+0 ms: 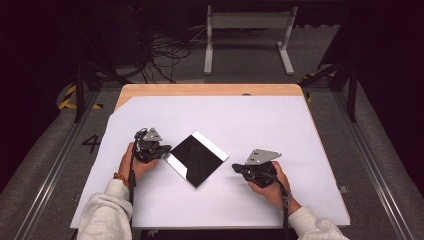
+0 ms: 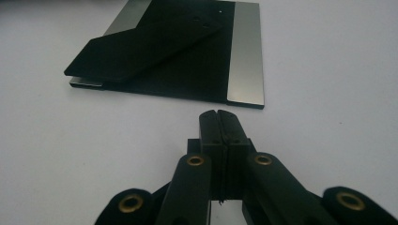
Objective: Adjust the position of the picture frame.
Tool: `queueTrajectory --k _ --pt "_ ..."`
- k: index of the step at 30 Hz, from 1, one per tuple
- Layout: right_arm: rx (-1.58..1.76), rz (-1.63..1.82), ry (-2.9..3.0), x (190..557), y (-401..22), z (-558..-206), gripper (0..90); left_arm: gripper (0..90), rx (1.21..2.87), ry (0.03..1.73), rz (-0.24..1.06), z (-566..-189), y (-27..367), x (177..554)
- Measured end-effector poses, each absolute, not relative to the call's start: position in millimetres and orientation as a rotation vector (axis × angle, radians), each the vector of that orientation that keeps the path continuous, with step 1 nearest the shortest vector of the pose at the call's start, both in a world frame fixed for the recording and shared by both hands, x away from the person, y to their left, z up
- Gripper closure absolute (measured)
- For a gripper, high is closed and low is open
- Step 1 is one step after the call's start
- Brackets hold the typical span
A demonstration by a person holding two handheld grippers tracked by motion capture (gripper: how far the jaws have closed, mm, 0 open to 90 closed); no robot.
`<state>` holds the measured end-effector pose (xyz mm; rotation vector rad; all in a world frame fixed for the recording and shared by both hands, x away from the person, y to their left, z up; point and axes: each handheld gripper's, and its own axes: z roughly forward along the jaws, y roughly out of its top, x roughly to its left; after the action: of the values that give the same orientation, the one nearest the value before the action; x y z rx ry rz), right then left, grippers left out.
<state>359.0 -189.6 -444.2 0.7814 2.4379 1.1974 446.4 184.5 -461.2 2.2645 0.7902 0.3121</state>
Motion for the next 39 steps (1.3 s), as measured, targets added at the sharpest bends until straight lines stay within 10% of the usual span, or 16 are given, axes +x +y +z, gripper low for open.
queueTrajectory --k 6,39 --pt "0.816 1.189 2.421 361.1 -193.1 -446.3 90.0 90.0 2.249 0.690 0.144 -463.9 184.3 440.4" --pt "0.845 1.127 2.452 363.3 -212.0 -453.3 90.0 90.0 2.314 0.516 0.136 -462.1 143.6 402.2"
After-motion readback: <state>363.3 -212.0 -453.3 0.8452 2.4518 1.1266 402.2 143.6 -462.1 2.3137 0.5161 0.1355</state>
